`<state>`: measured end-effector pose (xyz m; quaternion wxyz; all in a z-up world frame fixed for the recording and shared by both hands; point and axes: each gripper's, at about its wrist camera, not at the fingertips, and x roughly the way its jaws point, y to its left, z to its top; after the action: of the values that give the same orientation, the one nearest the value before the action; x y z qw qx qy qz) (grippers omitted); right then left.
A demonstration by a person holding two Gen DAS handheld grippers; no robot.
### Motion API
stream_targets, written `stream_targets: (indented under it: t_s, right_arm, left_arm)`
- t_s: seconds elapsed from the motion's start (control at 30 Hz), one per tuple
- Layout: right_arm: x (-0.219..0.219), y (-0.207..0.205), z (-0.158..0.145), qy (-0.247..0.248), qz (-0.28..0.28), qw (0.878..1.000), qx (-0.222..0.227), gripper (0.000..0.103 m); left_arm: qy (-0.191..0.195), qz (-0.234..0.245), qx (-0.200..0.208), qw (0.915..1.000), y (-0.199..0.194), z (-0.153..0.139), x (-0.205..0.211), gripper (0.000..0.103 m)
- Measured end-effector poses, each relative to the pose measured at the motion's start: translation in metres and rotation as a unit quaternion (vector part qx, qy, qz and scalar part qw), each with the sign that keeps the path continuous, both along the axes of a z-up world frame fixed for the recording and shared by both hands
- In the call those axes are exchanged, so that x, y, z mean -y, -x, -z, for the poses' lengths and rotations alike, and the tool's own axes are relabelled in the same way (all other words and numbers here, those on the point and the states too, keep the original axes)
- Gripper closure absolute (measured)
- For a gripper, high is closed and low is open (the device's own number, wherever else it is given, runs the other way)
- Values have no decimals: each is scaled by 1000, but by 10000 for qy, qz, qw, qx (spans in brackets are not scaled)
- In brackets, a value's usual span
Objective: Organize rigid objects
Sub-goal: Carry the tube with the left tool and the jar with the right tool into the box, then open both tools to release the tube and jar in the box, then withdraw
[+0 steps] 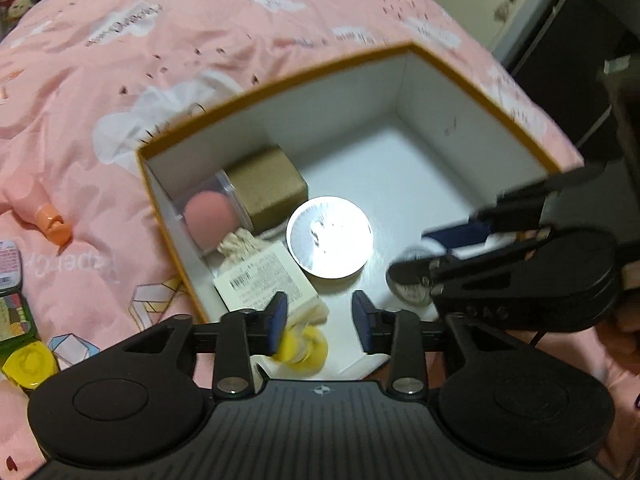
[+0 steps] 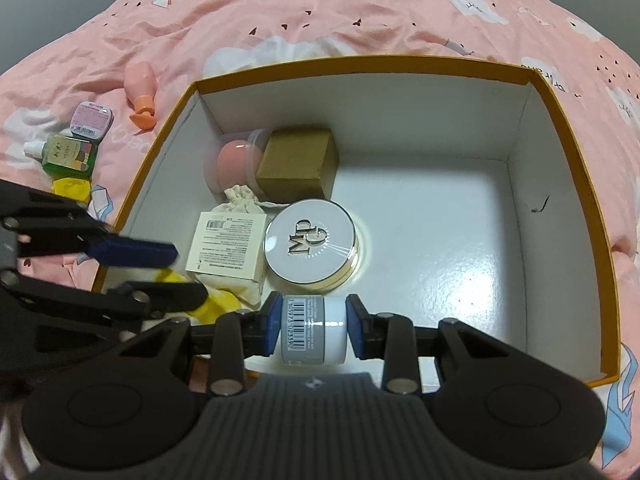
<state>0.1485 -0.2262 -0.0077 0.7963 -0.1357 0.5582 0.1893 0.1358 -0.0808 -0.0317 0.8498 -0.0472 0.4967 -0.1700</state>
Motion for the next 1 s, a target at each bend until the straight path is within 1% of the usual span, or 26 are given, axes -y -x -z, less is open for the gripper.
stream_targets:
  t_s: [0.07,0.27,0.43,0.53,0.6,0.77,1.0]
  right_arm:
    - [-1,-1,1,-4,16,10000,-25,70]
    - [-9,-2,9,1,-110,9998,-172,70]
    - [-18,-3,15,26,-204,9994,-279,70]
    - [-21,-5,20,5,-185,9991,-387,70]
    - [-23,-6,23,-68,-185,9986,-487,70]
    - [-25,-11,33,-149,-77,9971,-749,69]
    - [-37,-10,40,-342,-132,9948,-946,69]
  left_arm:
    - [88,-127,124,9998,1,-6,-6,55]
    - [211,-559,448,9972,3,-22,-27,55]
    - [372,-920,510,9938,3,-28,-54,55]
    - [315,-1121,536,9917,3,-28,-69,55]
    - [272,-1249,500,9905,3,-26,-78,55]
    - [347,-1398,308,9891,3,-17,-90,54]
    - [333,-1351,157,9901,7,-7,-91,55]
